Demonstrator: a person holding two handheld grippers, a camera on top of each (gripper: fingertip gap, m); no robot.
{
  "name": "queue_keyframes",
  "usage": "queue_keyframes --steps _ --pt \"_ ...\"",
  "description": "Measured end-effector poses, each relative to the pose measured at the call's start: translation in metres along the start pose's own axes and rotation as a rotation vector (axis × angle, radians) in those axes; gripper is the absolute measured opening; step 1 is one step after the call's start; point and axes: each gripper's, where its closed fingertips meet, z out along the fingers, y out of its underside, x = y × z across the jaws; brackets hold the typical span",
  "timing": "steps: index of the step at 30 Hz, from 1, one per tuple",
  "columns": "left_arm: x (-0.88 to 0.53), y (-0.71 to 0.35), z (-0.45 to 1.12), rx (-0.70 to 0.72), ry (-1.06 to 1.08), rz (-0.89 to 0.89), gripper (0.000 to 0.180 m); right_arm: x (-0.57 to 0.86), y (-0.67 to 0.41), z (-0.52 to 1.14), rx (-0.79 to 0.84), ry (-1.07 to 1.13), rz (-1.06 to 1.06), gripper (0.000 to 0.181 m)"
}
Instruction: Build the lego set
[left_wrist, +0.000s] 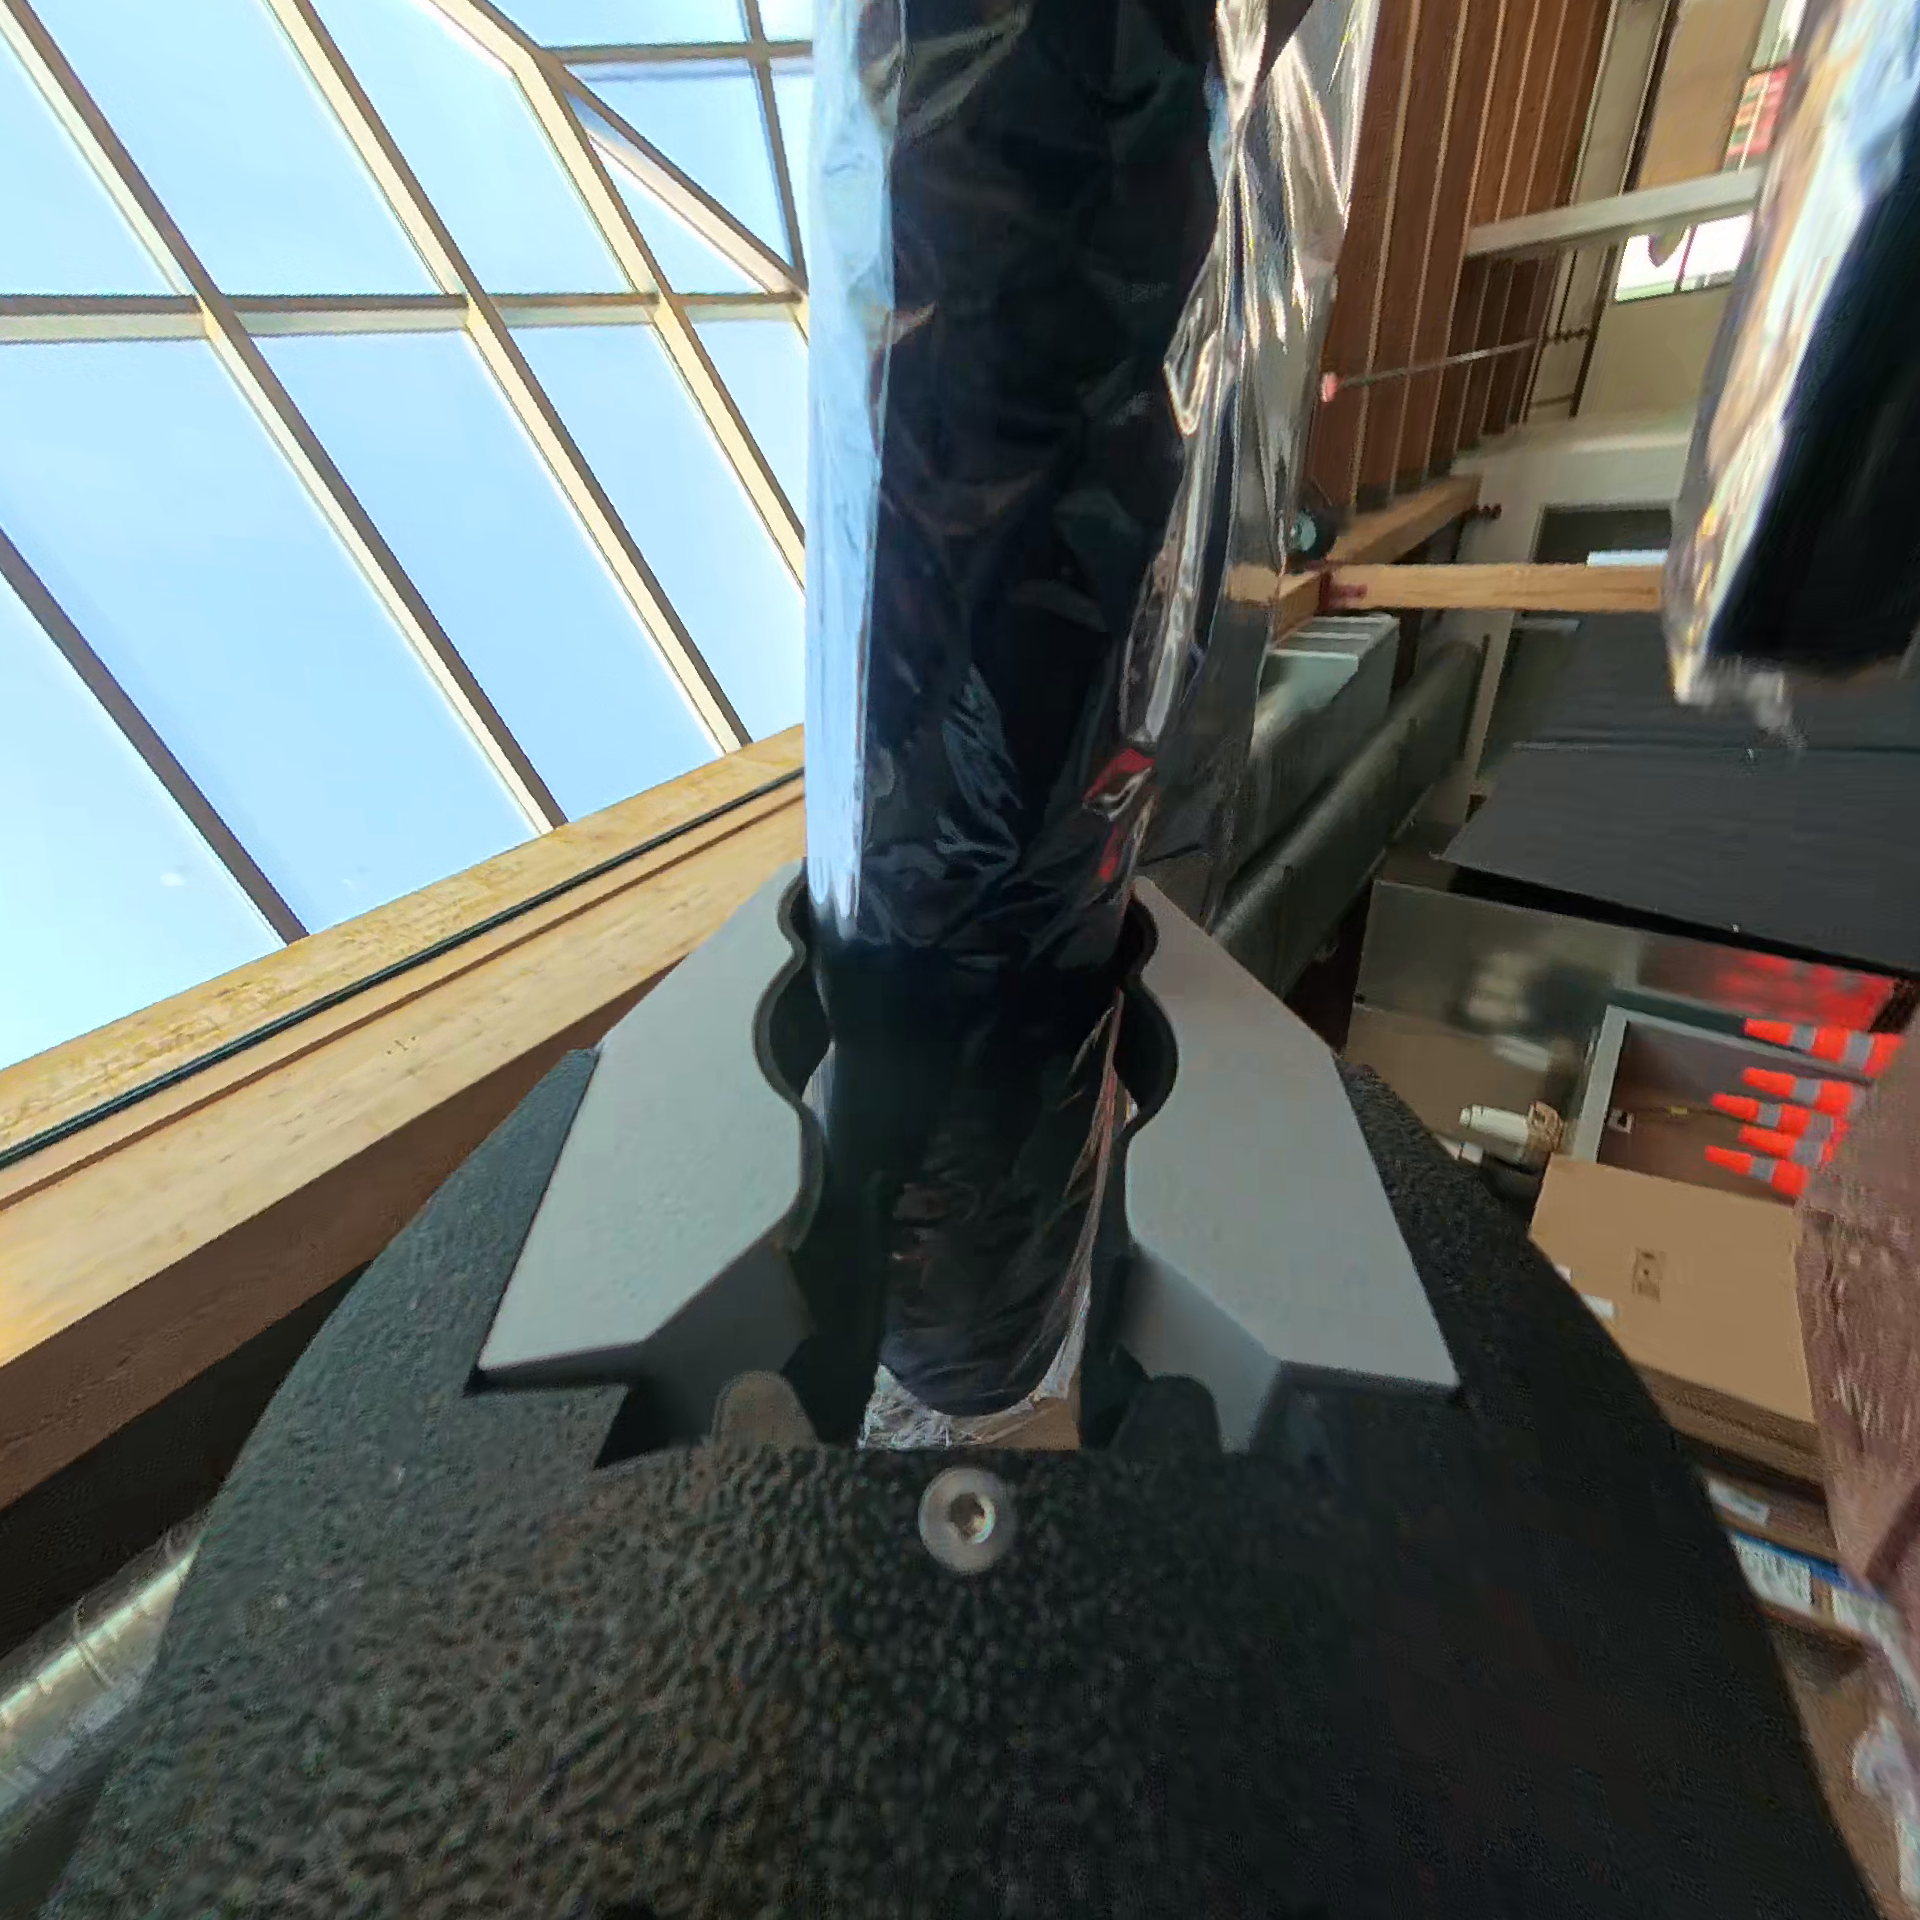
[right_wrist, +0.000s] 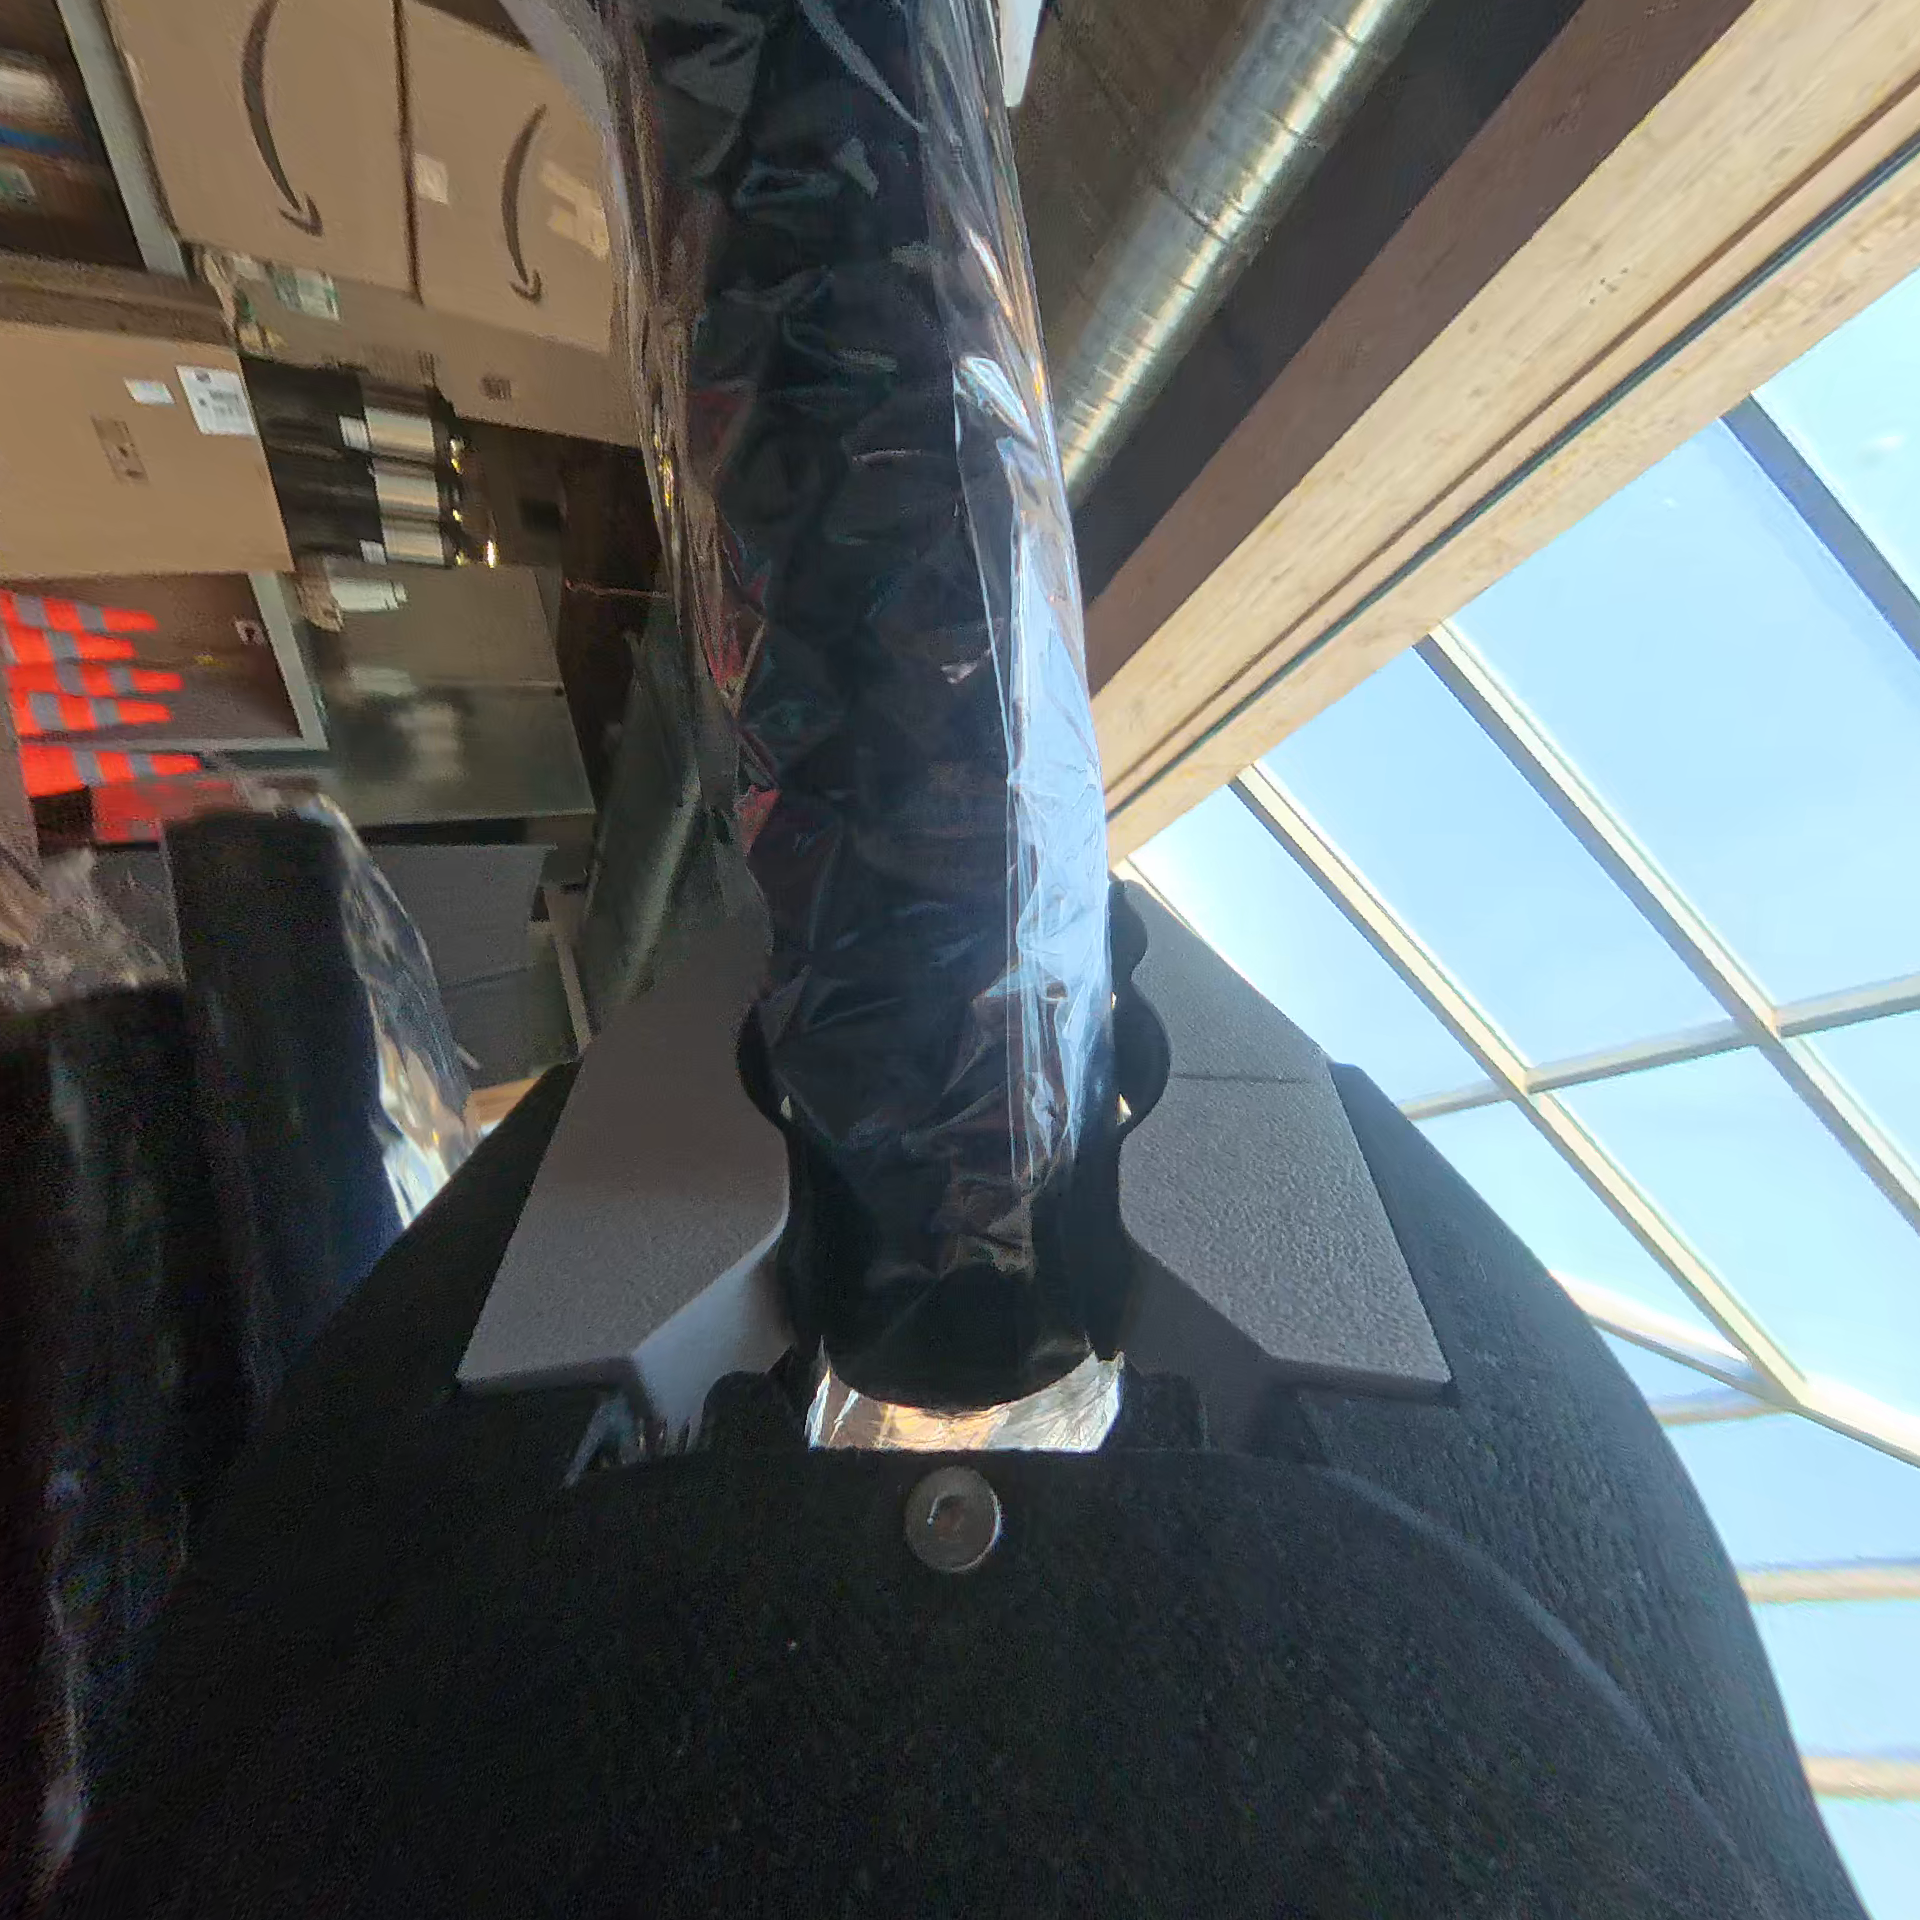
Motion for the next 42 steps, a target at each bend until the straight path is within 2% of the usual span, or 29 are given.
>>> queue_keyframes --steps 10,14,18,25,28,32,35,39,42 --pt "-0.035 -0.310 0.056 0.280 -0.071 -0.168 0.054 0.122 0.225 -0.195 -0.260 -0.016 -0.198 0.057" --pt "-0.044 -0.436 0.069 0.407 -0.030 -0.225 0.053 0.165 0.310 -0.281 -0.364 -0.097 -0.237 0.057" --pt "-0.038 -0.547 0.085 0.476 0.084 -0.269 0.053 0.188 0.390 -0.352 -0.469 -0.197 -0.246 0.057" --pt "0.015 -0.663 0.107 0.411 0.413 -0.167 0.055 0.161 0.494 -0.425 -0.511 -0.408 -0.150 0.056" --pt "0.037 -0.680 0.110 0.356 0.445 -0.095 0.057 0.143 0.522 -0.430 -0.473 -0.451 -0.120 0.056" --pt "0.059 -0.690 0.108 0.264 0.556 -0.097 0.058 0.121 0.552 -0.426 -0.476 -0.560 -0.027 0.058" --pt "0.076 -0.687 0.120 0.161 0.629 -0.085 0.058 0.101 0.573 -0.416 -0.525 -0.644 0.012 0.061" --pt "0.092 -0.687 0.132 0.138 0.702 -0.164 0.059 0.083 0.593 -0.409 -0.653 -0.709 0.122 0.065" --pt "0.089 -0.690 0.125 0.166 0.711 -0.250 0.060 0.088 0.591 -0.416 -0.762 -0.699 0.084 0.069"
